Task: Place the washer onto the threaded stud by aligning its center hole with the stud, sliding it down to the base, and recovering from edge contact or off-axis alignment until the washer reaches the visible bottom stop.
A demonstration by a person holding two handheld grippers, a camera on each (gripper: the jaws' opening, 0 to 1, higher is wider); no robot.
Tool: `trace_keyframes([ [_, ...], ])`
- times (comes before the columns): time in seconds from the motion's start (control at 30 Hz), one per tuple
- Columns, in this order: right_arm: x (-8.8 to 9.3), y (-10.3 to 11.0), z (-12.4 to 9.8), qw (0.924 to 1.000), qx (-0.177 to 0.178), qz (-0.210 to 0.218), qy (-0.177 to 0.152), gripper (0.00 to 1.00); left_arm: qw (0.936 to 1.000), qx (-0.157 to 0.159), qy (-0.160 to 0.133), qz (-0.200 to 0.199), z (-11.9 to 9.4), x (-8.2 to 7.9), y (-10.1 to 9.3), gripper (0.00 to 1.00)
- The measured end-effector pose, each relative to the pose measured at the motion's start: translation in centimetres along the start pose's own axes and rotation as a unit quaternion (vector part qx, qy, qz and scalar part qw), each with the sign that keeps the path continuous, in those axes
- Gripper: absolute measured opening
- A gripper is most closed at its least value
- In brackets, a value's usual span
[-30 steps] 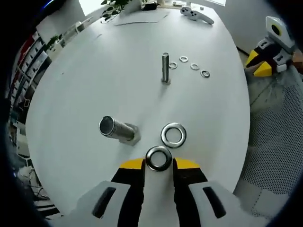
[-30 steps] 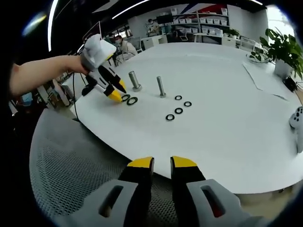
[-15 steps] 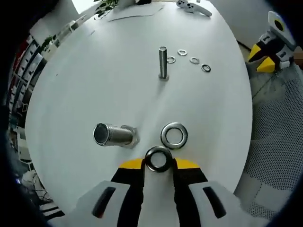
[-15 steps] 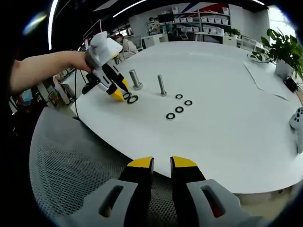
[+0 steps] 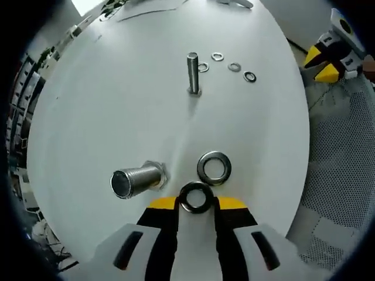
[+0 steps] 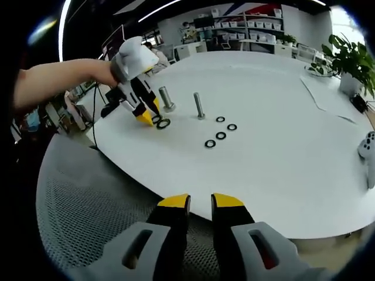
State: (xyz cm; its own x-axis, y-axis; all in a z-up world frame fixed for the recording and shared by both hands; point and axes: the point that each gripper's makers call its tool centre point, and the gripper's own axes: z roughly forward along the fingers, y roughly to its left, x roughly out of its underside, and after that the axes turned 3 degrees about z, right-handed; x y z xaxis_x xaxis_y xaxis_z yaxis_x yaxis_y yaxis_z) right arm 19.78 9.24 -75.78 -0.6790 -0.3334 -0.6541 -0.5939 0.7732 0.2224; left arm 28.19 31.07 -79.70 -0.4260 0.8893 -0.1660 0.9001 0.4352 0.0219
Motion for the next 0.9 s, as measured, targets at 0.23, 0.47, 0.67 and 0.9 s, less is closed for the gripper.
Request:
trace_keyframes([
  [0.23,0.0,0.0,0.0,1.0000,-0.001,0.000,-0.002,0.18,0.9999,-0.010,-0.011,-0.009,-0.1,0.1,-0.1,0.20],
  [0.47,0.0,0.0,0.0,1.0000,-0.001,0.000,-0.002,0.18,0.9978,-0.009,-0.040,-0.053,-0.2,0.0,-0.7,0.19],
  [0.67,0.0,0.0,0.0,1.0000,-0.001,-0.001,-0.001,0.18,0.9979,-0.012,-0.038,-0.050,-0.3,-0.1,-1.1,0.19],
  [0.9,-0.1,0.0,0.0,1.0000,-0.002,-0.001,-0.002,0.17,0.9965,-0.016,-0.044,-0.069,-1.9,-0.3,-1.0,0.19],
])
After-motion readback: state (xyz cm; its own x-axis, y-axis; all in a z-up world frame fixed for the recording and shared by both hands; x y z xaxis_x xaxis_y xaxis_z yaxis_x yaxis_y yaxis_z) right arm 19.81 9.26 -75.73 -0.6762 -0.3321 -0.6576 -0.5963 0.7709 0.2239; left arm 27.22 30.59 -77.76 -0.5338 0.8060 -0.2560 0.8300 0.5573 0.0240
